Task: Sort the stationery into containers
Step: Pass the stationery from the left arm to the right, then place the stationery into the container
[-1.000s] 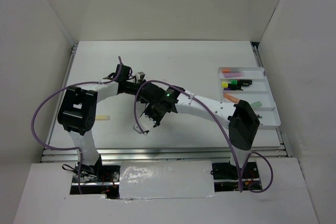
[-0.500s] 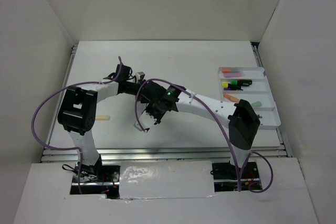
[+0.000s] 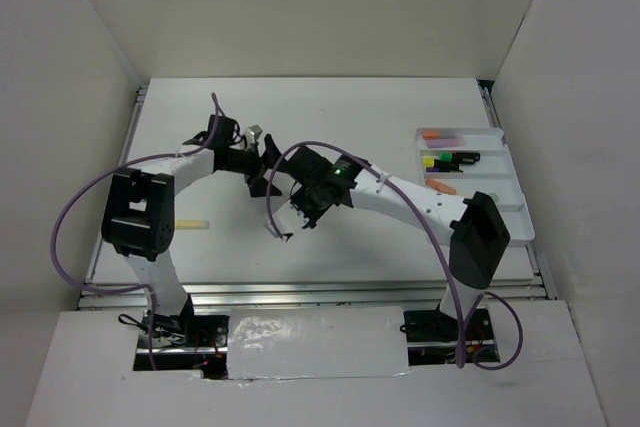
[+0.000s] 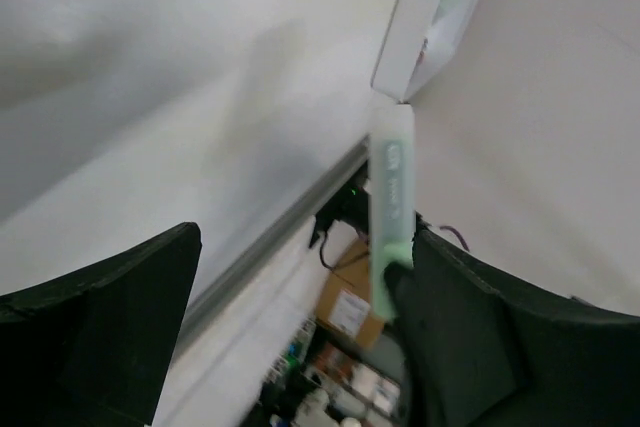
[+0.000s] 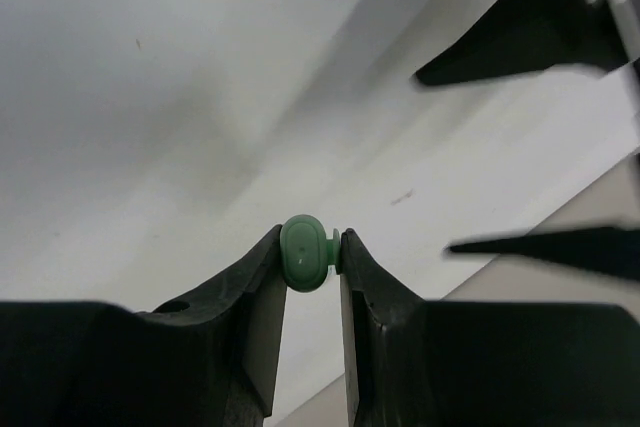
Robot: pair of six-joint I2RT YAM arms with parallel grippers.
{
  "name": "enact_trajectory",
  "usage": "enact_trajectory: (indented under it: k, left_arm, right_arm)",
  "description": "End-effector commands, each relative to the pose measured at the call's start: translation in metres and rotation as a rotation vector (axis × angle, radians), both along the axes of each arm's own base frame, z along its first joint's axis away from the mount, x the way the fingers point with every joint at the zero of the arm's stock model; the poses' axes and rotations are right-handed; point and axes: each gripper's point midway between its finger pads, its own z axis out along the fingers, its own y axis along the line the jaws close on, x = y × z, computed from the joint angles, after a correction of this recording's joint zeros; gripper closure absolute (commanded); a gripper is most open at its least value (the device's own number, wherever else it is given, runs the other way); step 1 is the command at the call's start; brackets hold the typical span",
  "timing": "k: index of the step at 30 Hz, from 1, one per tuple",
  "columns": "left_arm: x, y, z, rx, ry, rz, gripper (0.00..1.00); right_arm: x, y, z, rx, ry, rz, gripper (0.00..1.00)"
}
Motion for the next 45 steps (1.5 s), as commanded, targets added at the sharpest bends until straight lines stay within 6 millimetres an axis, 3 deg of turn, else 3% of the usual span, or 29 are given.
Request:
enact_trajectory:
  k: [1,3,4,5,6,7,8,11,13,14,17,21,22,27,31,36,38,42,43,45]
  left_arm:
    - [0.029,0.045,0.034,0.132,-0.256,0.078,0.01]
    - [0.037,0.069,0.041,0.123,-0.299,0.145,0.01]
    - [0.037,0.076,0.047,0.113,-0.317,0.166,0.01]
    - [0.035,0.078,0.051,0.087,-0.328,0.166,0.01]
    - [0.042,0.099,0.050,0.081,-0.338,0.218,0.01]
    - [0.042,0.107,0.047,0.061,-0.312,0.240,0.01]
    - [0.050,0.123,0.059,-0.011,-0.372,0.255,0.01]
    - [0.044,0.145,0.060,-0.171,-0.362,0.304,0.01]
    - [0.047,0.154,0.063,-0.113,-0.489,0.257,0.01]
    - [0.046,0.156,0.065,-0.064,-0.434,0.260,0.01]
    - [0.042,0.148,0.074,0.062,-0.561,0.199,0.01]
    - [0.034,0.126,0.074,0.059,-0.575,0.174,0.01]
    - [0.033,0.124,0.075,0.054,-0.582,0.165,0.01]
    - [0.030,0.124,0.079,0.073,-0.623,0.102,0.01]
    - [0.030,0.128,0.077,0.148,-0.662,0.053,0.01]
    - [0.029,0.133,0.077,0.202,-0.699,0.062,0.01]
    - [0.030,0.136,0.075,0.238,-0.686,0.070,0.01]
    - [0.033,0.154,0.075,0.340,-0.666,0.138,0.01]
    - [0.032,0.159,0.082,0.363,-0.694,0.159,0.01]
    - [0.030,0.168,0.078,0.428,-0.714,0.189,0.01]
  right_arm:
    - [0.016,-0.047,0.032,0.071,-0.004,-0.191,1.00]
    - [0.031,-0.067,0.032,0.093,0.001,-0.286,1.00]
    - [0.051,-0.094,0.033,0.090,-0.012,-0.394,1.00]
    - [0.062,-0.106,0.035,0.095,-0.014,-0.443,1.00]
    - [0.070,-0.120,0.031,0.081,-0.003,-0.486,1.00]
    - [0.087,-0.147,0.033,0.078,-0.012,-0.566,1.00]
    - [0.094,-0.163,0.031,0.063,-0.006,-0.606,1.00]
    - [0.122,-0.215,0.029,0.021,-0.012,-0.713,1.00]
    - [0.137,-0.241,0.018,-0.027,-0.007,-0.763,1.00]
    - [0.148,-0.261,0.009,-0.046,-0.009,-0.800,1.00]
    - [0.172,-0.287,0.001,-0.066,-0.043,-0.856,1.00]
    - [0.204,-0.292,-0.002,-0.073,-0.073,-0.879,1.00]
    - [0.212,-0.297,-0.013,-0.106,-0.080,-0.887,1.00]
    - [0.240,-0.312,-0.021,-0.156,-0.134,-0.899,1.00]
    - [0.252,-0.335,-0.036,-0.245,-0.164,-0.921,1.00]
    - [0.251,-0.362,-0.049,-0.314,-0.145,-0.968,0.99]
    - [0.251,-0.372,-0.051,-0.343,-0.151,-0.984,0.95]
    - [0.256,-0.387,-0.055,-0.351,-0.186,-1.005,0.75]
    - [0.254,-0.390,-0.058,-0.353,-0.184,-1.006,0.61]
    - [0.258,-0.393,-0.057,-0.347,-0.208,-1.013,0.51]
